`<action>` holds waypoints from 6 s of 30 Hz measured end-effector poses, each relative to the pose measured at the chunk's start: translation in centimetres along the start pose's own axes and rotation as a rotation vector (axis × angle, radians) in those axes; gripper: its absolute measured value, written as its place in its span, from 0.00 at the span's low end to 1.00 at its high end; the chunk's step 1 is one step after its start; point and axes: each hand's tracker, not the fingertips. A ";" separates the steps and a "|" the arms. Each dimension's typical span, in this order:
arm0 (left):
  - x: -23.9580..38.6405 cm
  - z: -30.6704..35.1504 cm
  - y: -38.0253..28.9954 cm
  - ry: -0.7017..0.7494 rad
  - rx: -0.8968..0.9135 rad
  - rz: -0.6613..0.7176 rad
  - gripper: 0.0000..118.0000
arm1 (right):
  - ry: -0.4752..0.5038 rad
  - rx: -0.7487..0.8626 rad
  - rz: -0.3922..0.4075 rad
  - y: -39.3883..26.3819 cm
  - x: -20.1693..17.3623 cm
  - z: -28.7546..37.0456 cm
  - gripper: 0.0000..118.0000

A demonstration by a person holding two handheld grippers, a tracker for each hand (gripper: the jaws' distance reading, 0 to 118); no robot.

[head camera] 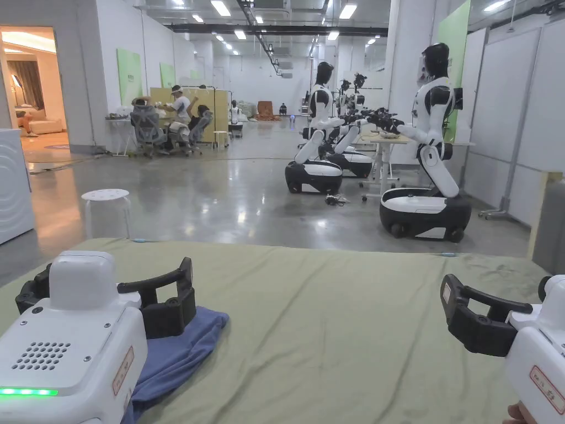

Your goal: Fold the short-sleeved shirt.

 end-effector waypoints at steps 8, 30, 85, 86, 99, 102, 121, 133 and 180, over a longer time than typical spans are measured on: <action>0.3 -0.1 0.1 -0.005 -0.011 -0.025 1.00 | -0.012 0.002 -0.019 0.3 0.2 0.0 1.00; 0.5 0.0 -0.2 -0.038 -0.088 -0.036 0.00 | -0.027 -0.052 -0.032 -0.2 0.0 0.8 0.01; -9.7 -13.2 -9.9 -0.013 -0.639 -0.118 0.98 | 0.369 -0.208 -0.030 -4.3 -11.5 -14.5 0.01; -9.5 -15.1 -11.2 -0.040 -0.644 -0.114 0.99 | 0.369 -0.214 -0.028 -4.5 -11.5 -15.0 0.01; -6.0 -32.8 -30.4 -0.187 -1.196 -0.201 0.97 | 0.358 -0.258 -0.016 -6.8 -11.9 -18.9 0.01; -6.1 -33.1 -31.6 -0.150 -1.265 -0.178 0.34 | 0.353 -0.265 -0.016 -7.2 -11.9 -19.3 0.01; 7.0 -31.3 -21.4 -0.387 -0.967 -0.171 0.03 | 0.280 -0.230 -0.086 -4.1 -5.8 -14.4 0.01; 37.8 -11.0 -21.4 -1.230 -0.927 -0.443 0.03 | 0.003 -0.183 -0.071 0.0 5.3 -5.1 0.01; -4.4 3.4 -2.3 -0.047 -0.157 0.037 0.00 | -0.164 -0.141 0.086 -0.5 0.1 6.0 0.01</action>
